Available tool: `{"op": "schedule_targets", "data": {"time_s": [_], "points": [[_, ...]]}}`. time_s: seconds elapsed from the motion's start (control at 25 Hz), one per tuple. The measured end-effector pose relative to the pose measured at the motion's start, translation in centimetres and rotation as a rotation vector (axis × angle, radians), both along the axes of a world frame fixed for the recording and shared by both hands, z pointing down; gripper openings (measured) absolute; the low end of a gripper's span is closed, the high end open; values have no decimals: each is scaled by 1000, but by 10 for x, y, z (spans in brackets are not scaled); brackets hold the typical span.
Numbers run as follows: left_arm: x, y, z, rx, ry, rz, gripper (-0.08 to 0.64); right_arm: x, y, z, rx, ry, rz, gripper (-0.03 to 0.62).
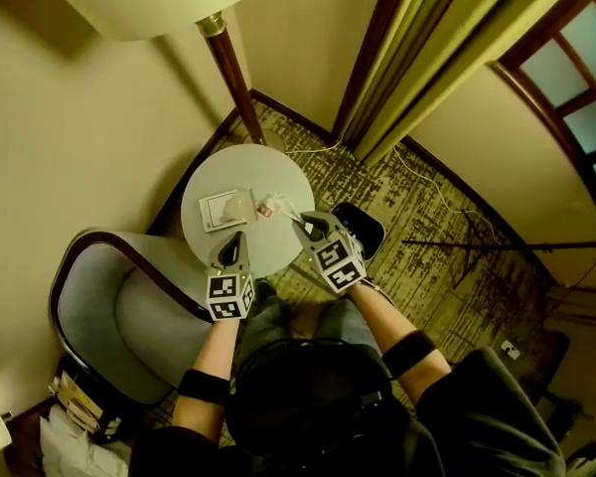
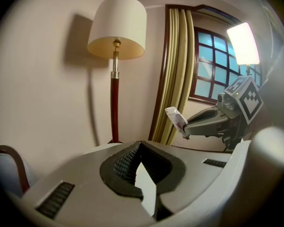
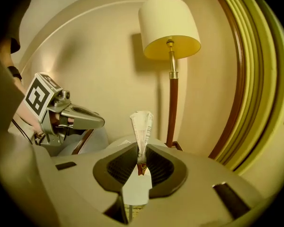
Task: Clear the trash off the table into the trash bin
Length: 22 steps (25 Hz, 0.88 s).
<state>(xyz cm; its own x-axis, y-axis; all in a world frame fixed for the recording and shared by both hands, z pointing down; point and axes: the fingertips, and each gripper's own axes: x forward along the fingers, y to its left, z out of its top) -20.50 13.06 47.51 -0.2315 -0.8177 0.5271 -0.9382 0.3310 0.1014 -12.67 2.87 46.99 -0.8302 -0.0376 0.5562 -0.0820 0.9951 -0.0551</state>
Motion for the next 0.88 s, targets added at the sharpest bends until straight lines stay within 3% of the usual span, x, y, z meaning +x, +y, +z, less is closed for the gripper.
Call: {"op": "schedule_targets", "data": {"time_s": [0.24, 0.6, 0.88], "points": [[53, -63, -5, 19, 10, 178, 1, 63, -41, -4, -1, 8, 174, 80], [191, -154, -4, 26, 57, 543, 1, 204, -94, 19, -22, 75, 522, 80], [248, -186, 12, 25, 47, 692, 1, 265, -105, 35, -55, 104, 693, 80]]}}
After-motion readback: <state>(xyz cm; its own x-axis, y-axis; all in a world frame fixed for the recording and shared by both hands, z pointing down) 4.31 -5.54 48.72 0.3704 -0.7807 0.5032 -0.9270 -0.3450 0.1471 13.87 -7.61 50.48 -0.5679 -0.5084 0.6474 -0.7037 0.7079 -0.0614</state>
